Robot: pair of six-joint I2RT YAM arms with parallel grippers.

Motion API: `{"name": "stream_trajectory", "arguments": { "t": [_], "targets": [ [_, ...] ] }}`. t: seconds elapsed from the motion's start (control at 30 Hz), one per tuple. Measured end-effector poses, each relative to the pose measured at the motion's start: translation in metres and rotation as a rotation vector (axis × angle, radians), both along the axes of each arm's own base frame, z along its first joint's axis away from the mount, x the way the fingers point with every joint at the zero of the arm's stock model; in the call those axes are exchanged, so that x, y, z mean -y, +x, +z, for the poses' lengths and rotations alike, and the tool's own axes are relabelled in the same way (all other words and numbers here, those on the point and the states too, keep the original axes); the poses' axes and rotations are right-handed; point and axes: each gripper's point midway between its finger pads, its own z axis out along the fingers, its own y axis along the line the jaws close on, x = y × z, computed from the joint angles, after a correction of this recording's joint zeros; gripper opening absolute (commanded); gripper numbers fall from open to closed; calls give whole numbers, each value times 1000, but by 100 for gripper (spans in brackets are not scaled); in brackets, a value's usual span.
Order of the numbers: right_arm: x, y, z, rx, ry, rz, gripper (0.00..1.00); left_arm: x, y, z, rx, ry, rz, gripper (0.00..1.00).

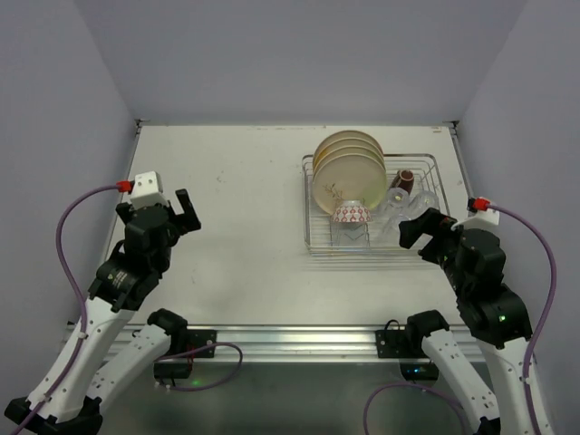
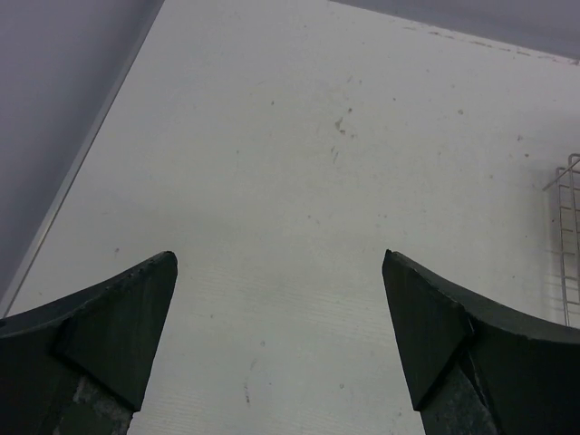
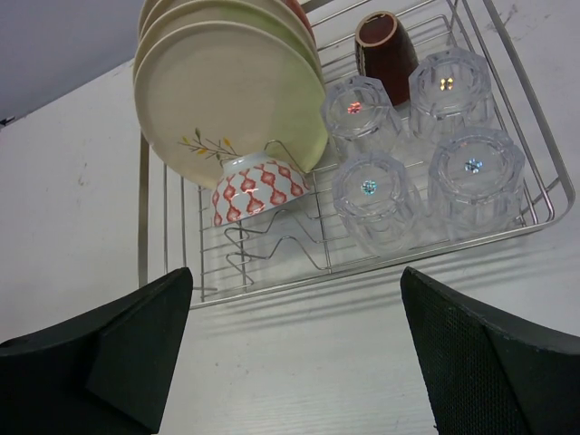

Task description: Unload the mixed dishes from the dish rack

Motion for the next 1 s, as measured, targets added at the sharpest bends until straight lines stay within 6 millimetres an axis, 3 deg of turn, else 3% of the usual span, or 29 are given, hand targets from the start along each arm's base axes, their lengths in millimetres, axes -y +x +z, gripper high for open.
{"name": "stream_trajectory", "arguments": {
  "t": [0.5, 0.7, 1.0],
  "targets": [
    [5, 8, -14, -14, 108, -116, 99, 3, 1, -2, 4, -8, -13, 100],
    [-21, 24, -16, 8, 342, -105, 99, 7, 3, -3, 7, -16, -29, 100],
    [-66, 54, -71, -137, 702, -152, 99, 19, 7, -19, -41, -20, -83, 100]
  ]
}}
